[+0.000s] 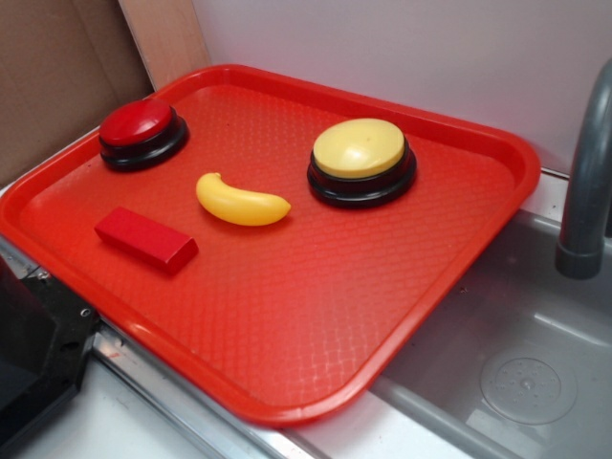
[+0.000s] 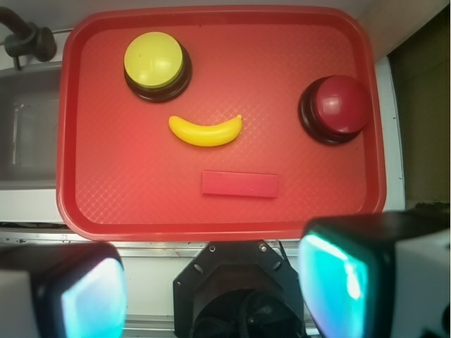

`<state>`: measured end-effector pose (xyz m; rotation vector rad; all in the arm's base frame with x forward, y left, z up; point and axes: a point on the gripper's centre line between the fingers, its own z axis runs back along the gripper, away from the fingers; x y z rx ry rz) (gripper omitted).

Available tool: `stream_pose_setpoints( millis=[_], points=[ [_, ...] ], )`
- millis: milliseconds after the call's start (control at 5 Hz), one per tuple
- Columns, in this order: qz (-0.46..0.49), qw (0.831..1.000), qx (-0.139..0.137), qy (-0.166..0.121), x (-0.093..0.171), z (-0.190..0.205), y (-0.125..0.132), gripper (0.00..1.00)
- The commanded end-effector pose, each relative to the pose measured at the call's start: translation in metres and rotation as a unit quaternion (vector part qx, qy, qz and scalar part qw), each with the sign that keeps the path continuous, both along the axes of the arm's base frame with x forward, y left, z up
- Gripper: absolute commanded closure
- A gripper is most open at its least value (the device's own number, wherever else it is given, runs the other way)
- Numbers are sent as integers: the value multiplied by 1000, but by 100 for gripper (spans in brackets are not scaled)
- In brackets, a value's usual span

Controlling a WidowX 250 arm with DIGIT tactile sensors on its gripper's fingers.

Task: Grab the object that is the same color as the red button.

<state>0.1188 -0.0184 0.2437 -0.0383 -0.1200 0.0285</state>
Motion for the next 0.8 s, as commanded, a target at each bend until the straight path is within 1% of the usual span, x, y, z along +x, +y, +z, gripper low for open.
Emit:
stream_pose_setpoints(
  millis=[0,200,400,600],
  points=[
    [0,1000,0,0,0,0,0,0],
    [104,994,-40,-21,3,-18,-1,0],
    [201,978,-57,-11,9,-37,0,0],
    [322,944,-68,-17,17,-68,10,0]
  ],
)
